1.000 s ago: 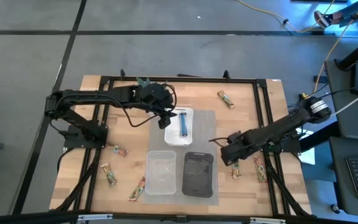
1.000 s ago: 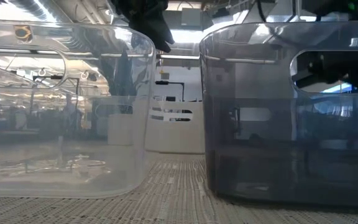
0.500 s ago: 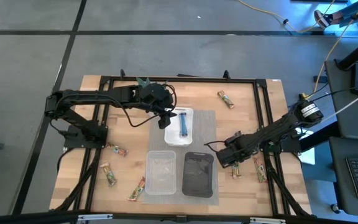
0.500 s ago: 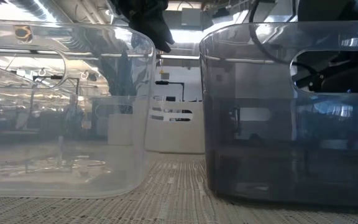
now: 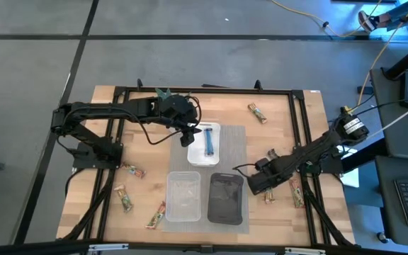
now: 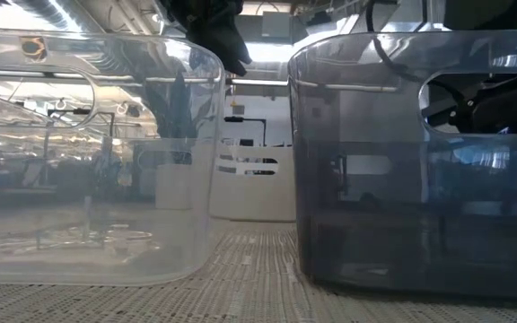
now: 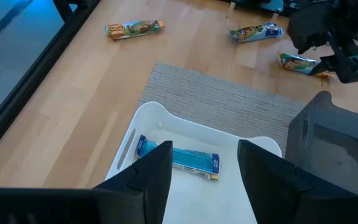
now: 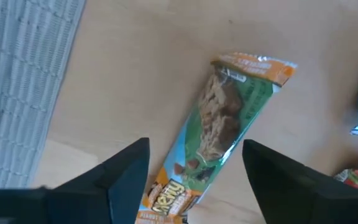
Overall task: Pick and place Granola Bars by type
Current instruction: Put the bottom right yellow granola bar into the black bin
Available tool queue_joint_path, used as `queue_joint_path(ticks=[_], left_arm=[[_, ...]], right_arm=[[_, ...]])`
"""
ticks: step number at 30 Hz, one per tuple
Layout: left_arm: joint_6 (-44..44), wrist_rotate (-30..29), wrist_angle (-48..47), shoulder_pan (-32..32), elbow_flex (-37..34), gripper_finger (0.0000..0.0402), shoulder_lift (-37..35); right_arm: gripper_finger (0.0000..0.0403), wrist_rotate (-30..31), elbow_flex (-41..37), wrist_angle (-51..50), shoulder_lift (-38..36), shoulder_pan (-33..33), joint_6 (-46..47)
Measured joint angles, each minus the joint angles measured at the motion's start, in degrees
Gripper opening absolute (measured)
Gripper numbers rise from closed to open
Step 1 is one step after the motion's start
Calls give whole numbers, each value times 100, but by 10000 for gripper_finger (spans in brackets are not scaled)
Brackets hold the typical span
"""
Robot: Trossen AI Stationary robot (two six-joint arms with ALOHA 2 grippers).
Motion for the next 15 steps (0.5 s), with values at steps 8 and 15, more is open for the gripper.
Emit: queue_joint_path(ticks=[8, 15], left_arm=[[-149, 0, -7, -2, 0, 177, 0], [-149, 0, -88, -92, 0, 176, 0]], right_arm=[[257, 384, 0, -41, 0, 72, 552], [256, 379, -2, -169, 182, 72, 678]])
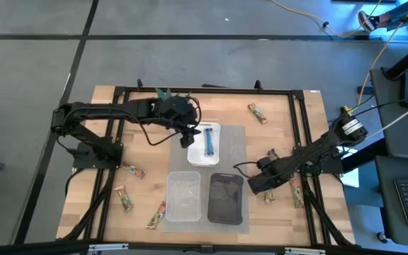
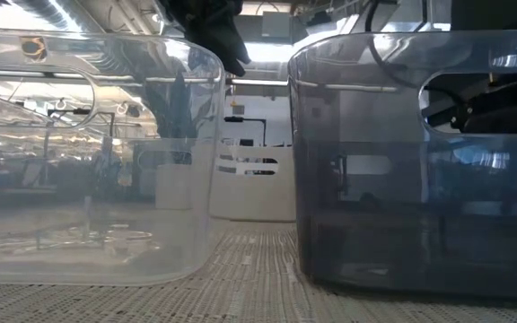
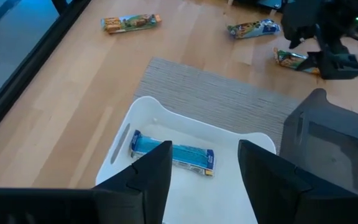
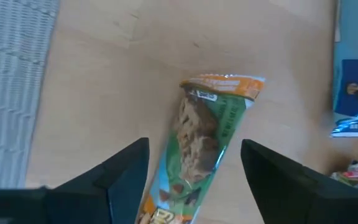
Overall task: Pick and place Granola Bars by type
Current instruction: Put the bottom right yellow granola bar into the black bin
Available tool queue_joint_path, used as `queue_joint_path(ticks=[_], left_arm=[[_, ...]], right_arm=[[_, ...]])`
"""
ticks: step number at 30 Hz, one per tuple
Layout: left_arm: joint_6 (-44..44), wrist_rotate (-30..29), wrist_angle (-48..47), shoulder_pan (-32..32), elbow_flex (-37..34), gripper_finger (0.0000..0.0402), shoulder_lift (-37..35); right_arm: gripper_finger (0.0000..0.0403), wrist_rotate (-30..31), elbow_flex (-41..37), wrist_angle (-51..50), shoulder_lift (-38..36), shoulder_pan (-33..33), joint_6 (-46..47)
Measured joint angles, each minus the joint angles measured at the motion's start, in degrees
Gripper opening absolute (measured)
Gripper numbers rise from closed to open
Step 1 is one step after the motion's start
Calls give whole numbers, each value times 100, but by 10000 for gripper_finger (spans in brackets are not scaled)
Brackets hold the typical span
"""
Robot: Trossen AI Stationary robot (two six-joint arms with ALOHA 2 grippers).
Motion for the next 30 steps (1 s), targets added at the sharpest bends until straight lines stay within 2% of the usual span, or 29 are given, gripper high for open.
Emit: queue_joint_path(ticks=[8, 17, 30], left_arm=[[8, 0, -58, -133, 0, 176, 2], [9, 0, -58, -146, 0, 174, 2], [9, 0, -58, -147, 0, 176, 2]], right_arm=[[256, -60, 22, 207, 395, 0, 186], [249, -116, 13, 288, 420, -4, 197], [146, -110, 11, 417, 436, -4, 105]])
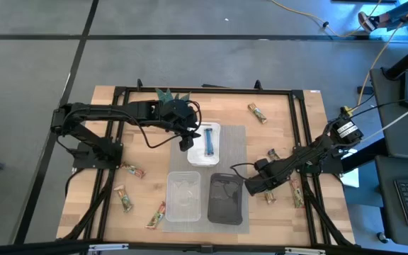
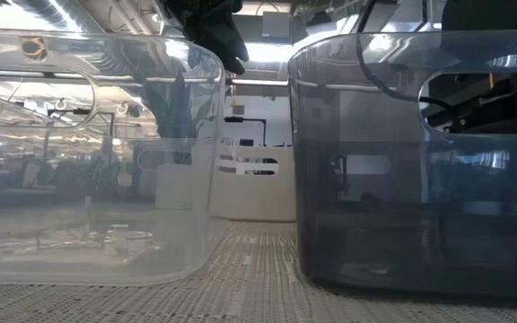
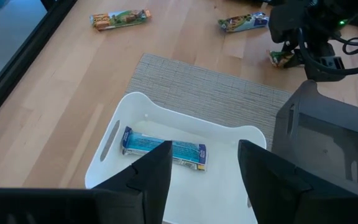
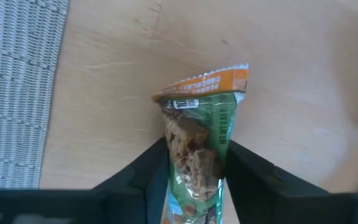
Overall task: Pick and place Granola Bars by type
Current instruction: Put the bottom right yellow granola bar into the black bin
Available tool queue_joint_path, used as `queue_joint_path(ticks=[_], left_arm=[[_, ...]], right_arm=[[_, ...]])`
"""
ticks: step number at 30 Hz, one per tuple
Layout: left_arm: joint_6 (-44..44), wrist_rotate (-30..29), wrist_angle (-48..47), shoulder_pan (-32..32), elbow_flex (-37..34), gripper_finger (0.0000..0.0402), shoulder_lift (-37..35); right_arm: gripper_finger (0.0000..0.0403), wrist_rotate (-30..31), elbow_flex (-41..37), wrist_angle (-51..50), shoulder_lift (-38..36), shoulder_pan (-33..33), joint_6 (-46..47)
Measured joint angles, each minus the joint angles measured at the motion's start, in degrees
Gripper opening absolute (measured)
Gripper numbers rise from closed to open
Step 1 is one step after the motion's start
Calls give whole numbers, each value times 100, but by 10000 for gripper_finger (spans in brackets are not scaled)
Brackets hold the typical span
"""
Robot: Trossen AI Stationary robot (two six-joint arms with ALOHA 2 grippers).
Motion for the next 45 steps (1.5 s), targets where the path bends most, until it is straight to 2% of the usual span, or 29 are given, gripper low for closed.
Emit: queue_joint_path(ticks=[4, 13, 26, 29, 36, 45], left_arm=[[4, 0, 0, 2, 0, 174, 0], [7, 0, 0, 2, 0, 177, 0], [9, 0, -33, 2, -2, 177, 0], [9, 0, -138, 2, -2, 177, 0], [-44, -11, -1024, 30, -9, 175, -122], [-289, 229, -1112, 19, -9, 177, -122]], right_arm=[[130, 40, 0, -23, 0, 0, -269], [128, 47, 124, -150, -34, 0, -545], [128, 123, 182, -182, -792, 7, -789], [128, 130, 184, 29, -1021, 7, -1018], [128, 164, 190, 1031, -1582, 4, -1568], [122, 464, 195, 1529, -2193, 0, -1618]])
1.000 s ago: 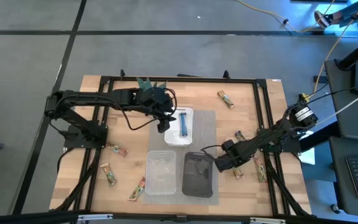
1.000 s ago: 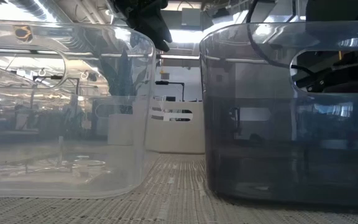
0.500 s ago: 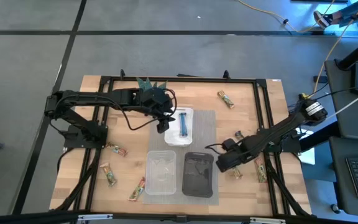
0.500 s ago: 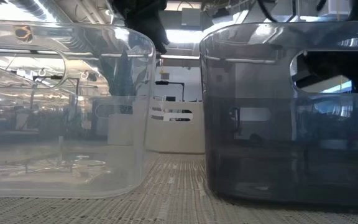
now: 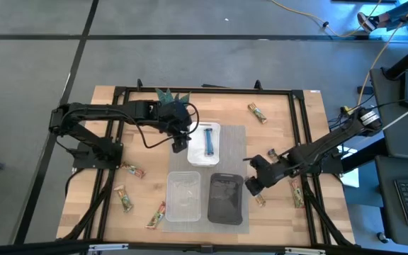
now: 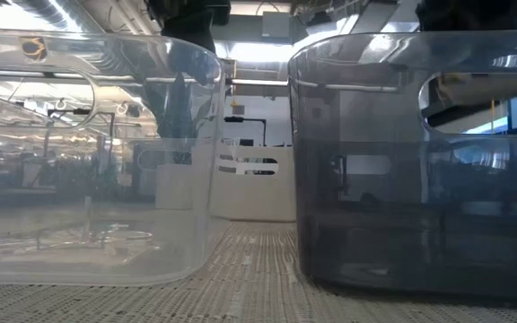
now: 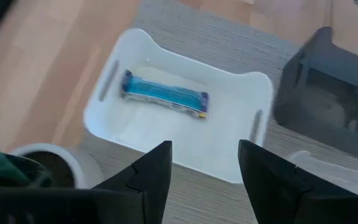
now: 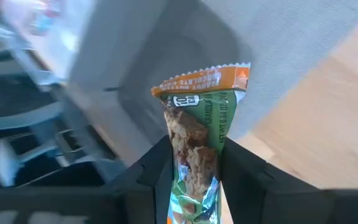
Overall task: Pick and place Granola Bars by type
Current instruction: Put the bottom right yellow granola bar into the black bin
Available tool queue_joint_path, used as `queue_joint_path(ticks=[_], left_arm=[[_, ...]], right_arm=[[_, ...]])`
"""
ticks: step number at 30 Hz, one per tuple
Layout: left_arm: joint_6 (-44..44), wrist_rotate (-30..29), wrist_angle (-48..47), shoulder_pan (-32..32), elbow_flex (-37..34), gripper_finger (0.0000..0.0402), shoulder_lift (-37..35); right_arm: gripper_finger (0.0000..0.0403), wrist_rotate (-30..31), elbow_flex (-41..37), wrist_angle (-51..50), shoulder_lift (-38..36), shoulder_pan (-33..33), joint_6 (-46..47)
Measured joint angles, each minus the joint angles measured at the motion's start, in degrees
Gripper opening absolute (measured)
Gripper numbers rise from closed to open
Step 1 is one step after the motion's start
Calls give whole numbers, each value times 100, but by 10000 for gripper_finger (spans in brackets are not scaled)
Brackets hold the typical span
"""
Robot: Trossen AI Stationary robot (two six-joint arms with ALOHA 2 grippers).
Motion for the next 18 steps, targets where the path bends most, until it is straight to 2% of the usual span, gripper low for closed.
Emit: queue_joint_path(ticks=[3, 7, 14, 18], left_arm=[[-156, 157, -31, -2, 0, 174, -2], [-228, 317, -91, -6, 0, 175, -2], [-415, 328, -122, -50, 4, 177, -2], [-724, 340, -248, -116, 4, 177, -2]], right_arm=[[121, 144, 0, 514, -88, 0, -252], [120, 297, 1, 1699, -55, -8, -771], [120, 440, 28, 3725, -43, -39, -2075], [120, 452, 452, 3575, 1, -39, -2643]])
